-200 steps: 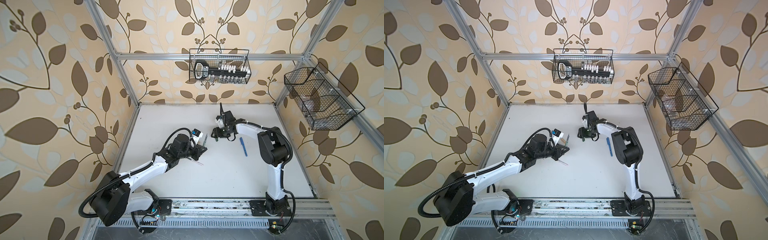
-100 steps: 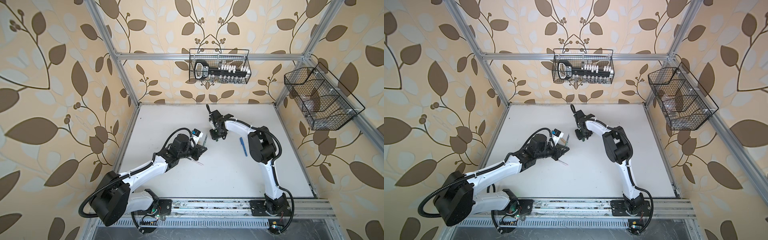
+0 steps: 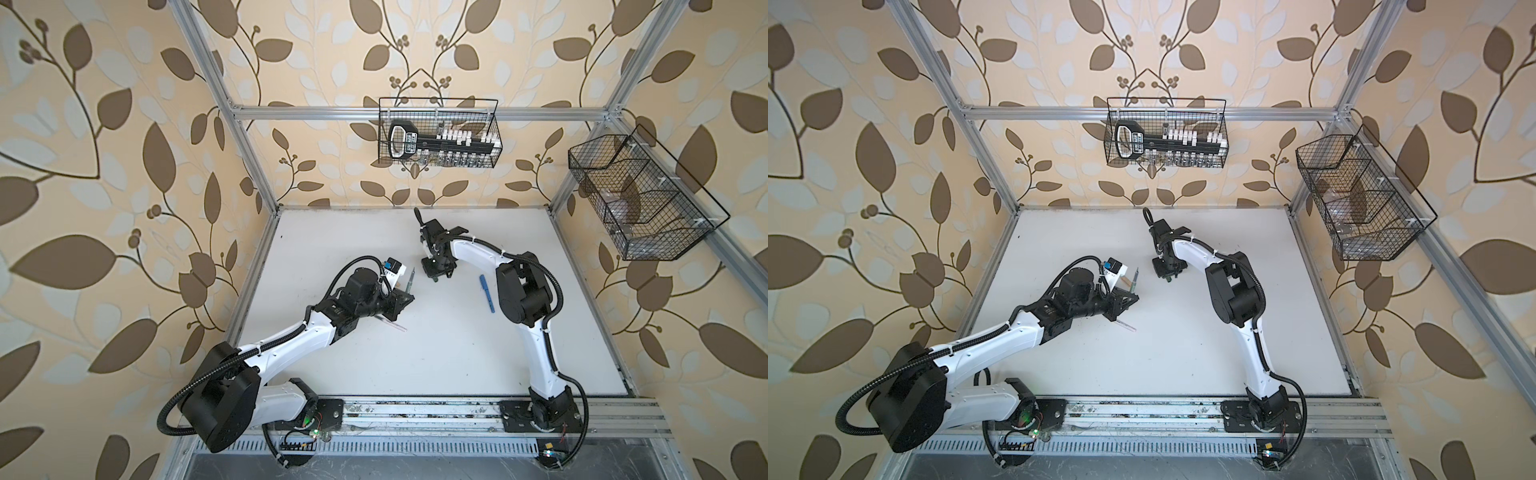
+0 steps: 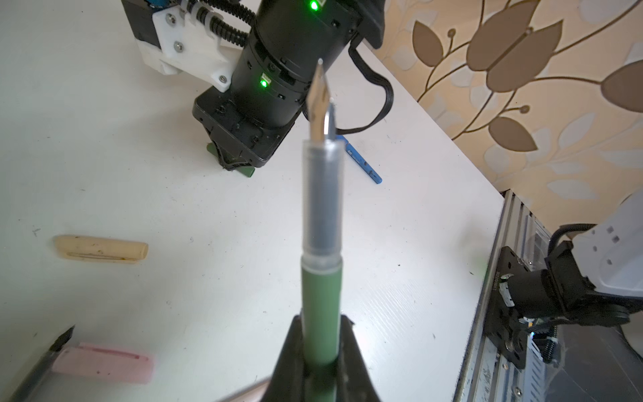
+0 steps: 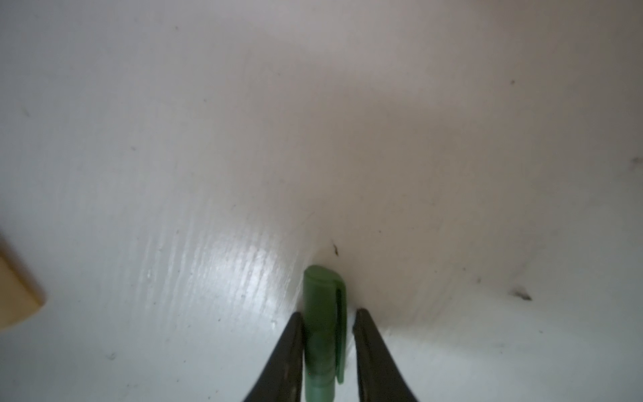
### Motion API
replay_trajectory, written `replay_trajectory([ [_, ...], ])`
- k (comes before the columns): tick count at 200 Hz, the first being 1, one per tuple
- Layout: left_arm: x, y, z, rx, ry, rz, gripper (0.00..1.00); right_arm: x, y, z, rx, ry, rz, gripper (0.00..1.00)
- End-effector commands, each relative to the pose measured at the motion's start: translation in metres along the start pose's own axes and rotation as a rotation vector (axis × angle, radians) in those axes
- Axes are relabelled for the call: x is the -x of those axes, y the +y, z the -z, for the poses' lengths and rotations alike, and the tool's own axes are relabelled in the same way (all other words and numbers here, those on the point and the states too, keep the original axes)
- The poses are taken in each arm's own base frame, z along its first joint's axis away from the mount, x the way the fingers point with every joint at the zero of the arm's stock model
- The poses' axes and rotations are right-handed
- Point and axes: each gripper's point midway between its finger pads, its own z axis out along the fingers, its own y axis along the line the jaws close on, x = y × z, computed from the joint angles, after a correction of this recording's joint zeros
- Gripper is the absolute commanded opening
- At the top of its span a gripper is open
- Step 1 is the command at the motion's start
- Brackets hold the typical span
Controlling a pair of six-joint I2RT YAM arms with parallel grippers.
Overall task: Insert the pens into the pen caps
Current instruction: 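Reach the right gripper down to the green cap and grasp it, then lift the green cap and bring it toward the pen nib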
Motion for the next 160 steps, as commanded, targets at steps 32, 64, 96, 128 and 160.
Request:
replay_trajectory([
  [32,0.013,-0.001,0.004,0.006,-0.043,-0.041,0.01,-0.023,-0.002,-0.025,-0.052,0.081,0.042,0.17],
  [64,0.011,0.001,0.001,0.013,-0.037,-0.041,0.01,-0.015,-0.006,-0.003,-0.025,-0.005,0.015,0.12],
  [96,0.008,0.002,-0.003,0.003,-0.025,-0.036,0.00,-0.010,-0.004,0.024,0.098,-0.111,-0.040,0.12],
  [128,0.005,0.003,-0.009,-0.002,-0.008,-0.030,0.01,-0.013,-0.002,0.049,0.261,-0.216,-0.113,0.13],
  [160,0.000,0.005,-0.016,-0.010,0.017,-0.025,0.00,-0.016,-0.002,0.073,0.433,-0.297,-0.185,0.12],
])
